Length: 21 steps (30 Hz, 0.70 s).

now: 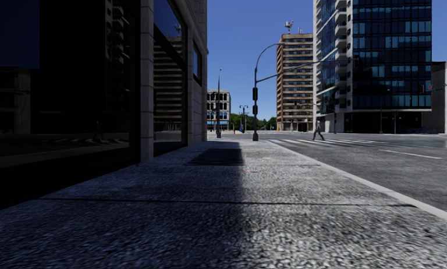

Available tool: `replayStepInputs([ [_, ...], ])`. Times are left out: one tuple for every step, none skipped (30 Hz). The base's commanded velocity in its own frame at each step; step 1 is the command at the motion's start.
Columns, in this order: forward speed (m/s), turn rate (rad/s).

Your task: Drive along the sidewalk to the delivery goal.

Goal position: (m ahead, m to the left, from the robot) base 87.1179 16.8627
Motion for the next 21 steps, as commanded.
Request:
replayStepInputs([
  [2.00,0.00],
  [2.00,0.00],
  [2.00,0.00],
  [2.00,0.00],
  [2.00,0.00],
  [2.00,0.00],
  [2.00,0.00],
  [2.00,0.00],
  [2.00,0.00],
  [2.00,0.00],
  [2.00,0.00],
  [2.00,0.00],
  [2.00,0.00],
  [2.00,0.00],
  [2.00,0.00],
  [2.00,0.00],
  [2.00,0.00],
  [2.00,0.00],
  [2.00,0.00],
  [2.00,0.00],
  [2.00,0.00],
])
